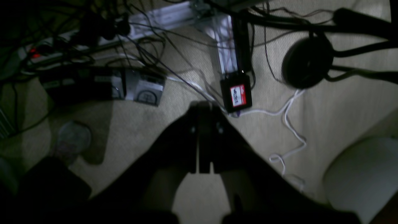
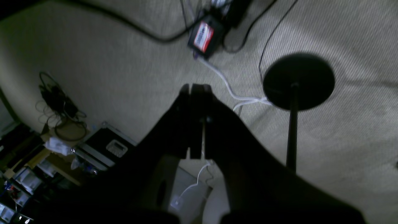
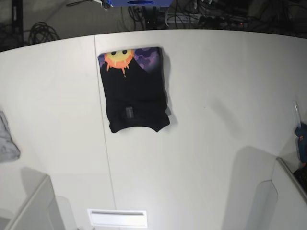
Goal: Fold the T-shirt properly
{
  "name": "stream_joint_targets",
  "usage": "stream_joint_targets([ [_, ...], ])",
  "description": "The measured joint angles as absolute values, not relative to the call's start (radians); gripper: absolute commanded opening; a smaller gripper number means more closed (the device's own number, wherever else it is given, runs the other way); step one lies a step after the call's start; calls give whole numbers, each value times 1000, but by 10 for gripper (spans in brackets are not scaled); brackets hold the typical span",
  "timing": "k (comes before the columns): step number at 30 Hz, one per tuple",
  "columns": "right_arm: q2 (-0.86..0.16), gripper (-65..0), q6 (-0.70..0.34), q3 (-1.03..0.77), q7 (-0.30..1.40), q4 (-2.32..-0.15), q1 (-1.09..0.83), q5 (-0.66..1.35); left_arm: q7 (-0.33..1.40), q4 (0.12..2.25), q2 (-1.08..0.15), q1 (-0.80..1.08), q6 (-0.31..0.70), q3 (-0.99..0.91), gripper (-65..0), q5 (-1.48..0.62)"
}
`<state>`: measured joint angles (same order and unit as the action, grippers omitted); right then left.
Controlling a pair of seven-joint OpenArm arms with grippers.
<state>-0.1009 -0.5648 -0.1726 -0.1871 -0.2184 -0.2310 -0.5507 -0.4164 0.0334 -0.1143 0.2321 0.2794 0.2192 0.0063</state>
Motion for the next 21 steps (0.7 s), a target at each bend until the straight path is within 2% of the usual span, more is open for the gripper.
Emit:
stream_joint_targets([
  [5,-91,-650,-539,-173,-184,-187,-215,-551,-321,39,-106,173,280,218,-650,8],
  [10,-48,-650,-265,-176,-180,-167,-205,-551,-313,41,-106,141,279,229,-650,14],
  [13,-24,-650,-188,-176,-189,-168,-197,-551,-314,41,-89,137,280,230,-650,19],
  [21,-22,-650,-181,-176,-181,-168,-204,-551,-314,41,-103,137,279,230,-650,18],
])
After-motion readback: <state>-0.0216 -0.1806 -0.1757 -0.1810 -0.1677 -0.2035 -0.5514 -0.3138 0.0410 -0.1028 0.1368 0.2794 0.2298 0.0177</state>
